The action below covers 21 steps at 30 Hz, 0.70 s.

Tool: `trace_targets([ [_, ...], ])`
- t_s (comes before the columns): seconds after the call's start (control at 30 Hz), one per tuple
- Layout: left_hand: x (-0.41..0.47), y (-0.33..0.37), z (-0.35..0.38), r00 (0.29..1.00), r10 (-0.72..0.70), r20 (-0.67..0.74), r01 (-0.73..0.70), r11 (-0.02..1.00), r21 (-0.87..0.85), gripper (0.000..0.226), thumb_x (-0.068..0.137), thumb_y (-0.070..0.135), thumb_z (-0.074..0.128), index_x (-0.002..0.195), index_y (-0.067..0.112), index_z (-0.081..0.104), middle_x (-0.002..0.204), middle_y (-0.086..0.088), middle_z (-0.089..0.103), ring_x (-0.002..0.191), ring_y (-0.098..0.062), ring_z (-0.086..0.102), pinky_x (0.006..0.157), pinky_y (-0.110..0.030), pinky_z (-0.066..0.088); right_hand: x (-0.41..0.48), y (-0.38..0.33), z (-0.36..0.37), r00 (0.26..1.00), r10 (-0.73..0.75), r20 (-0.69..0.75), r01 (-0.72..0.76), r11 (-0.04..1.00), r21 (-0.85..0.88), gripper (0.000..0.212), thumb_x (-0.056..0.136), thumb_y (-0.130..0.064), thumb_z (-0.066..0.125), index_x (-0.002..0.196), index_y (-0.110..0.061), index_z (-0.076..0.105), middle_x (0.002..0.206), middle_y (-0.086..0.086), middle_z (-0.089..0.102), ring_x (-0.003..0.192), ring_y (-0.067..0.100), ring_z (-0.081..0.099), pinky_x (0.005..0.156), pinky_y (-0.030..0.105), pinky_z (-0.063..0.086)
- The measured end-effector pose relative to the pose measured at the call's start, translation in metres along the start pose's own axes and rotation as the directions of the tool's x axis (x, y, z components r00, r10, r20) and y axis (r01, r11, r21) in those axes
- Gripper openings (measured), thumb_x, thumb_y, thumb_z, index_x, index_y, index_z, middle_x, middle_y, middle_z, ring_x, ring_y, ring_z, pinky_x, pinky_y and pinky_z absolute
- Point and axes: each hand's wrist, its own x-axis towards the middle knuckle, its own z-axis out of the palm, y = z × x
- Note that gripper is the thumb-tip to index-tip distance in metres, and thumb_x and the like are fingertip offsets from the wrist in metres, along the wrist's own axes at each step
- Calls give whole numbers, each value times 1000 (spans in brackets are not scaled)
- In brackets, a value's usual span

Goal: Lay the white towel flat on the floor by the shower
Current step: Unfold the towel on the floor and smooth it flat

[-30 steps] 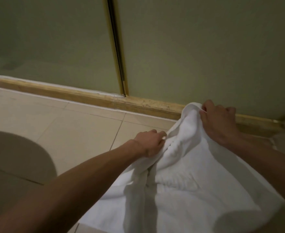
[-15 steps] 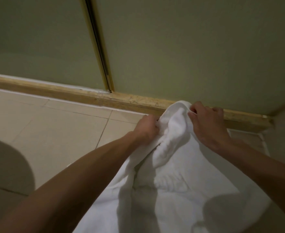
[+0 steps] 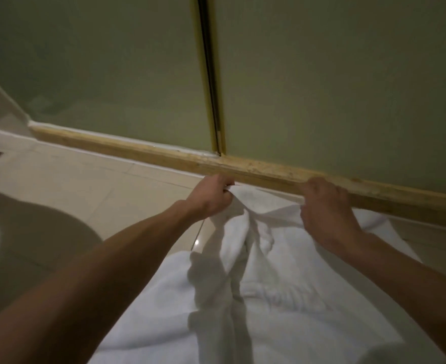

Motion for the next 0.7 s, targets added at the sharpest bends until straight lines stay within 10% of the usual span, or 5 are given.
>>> trace_targets([
  [0.13, -7, -14, 4, 992, -122, 42, 122, 992, 1, 3, 81, 15, 53, 81, 17, 56, 88, -11, 64, 73, -23, 54, 57, -27, 36, -24, -39, 14, 923, -362, -131, 367, 930, 19, 41, 59, 1, 65, 100, -2, 67, 110, 28, 63, 97, 42, 62, 86, 50, 50],
  [0.3, -10, -26, 17, 971, -215, 107, 204, 974, 101, 47, 81, 24, 65, 122, 8, 49, 113, -13, 56, 97, -27, 54, 74, -34, 44, -64, -52, 41, 831, -551, 77, 537, 830, 148, 44, 69, -25, 74, 109, -10, 65, 112, 14, 66, 98, 30, 65, 86, 39, 54],
  [0.47, -5, -34, 17, 953, -265, 149, 233, 952, 200, 28, 87, 15, 62, 113, 8, 51, 112, -14, 58, 87, -22, 50, 70, -31, 41, -81, -35, 61, 740, -526, 419, 491, 849, 197, 66, 98, -41, 31, 152, -19, 2, 161, 3, 10, 147, 18, 12, 118, 35, 1],
  [0.6, -5, -31, 16, 976, -204, 82, 177, 949, 259, 19, 87, 13, 60, 105, 8, 57, 106, -15, 62, 85, -24, 53, 70, -32, 41, -77, -31, 61, 732, -549, 403, 534, 830, 160, 60, 90, -11, 45, 148, -12, 27, 159, 8, 18, 145, 23, 19, 116, 38, 14],
  [0.7, -3, -31, 7, 980, -197, 39, 178, 943, 279, 20, 81, 5, 59, 100, 6, 59, 104, -18, 63, 91, -32, 58, 74, -38, 48, -76, -21, 53, 694, -641, 329, 629, 762, 157, 54, 65, -14, 75, 118, -14, 66, 132, 7, 59, 120, 19, 58, 96, 32, 47],
])
